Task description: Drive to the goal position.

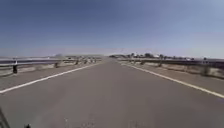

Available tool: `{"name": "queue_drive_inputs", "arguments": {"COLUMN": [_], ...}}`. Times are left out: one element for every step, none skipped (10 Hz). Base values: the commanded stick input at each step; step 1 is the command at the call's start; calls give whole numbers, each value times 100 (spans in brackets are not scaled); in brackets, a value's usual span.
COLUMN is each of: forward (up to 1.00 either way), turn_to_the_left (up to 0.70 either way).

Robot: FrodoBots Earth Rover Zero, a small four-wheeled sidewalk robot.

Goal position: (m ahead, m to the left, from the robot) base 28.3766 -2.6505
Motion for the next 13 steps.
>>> {"name": "queue_drive_inputs", "arguments": {"forward": [100, 100, 100, 100, 100, 100, 100, 100, 100, 100, 100, 100, 100], "turn_to_the_left": [0, 0, 0, 4, 16, 0, 0, 0, 0, 0, 0, 0, 0]}}
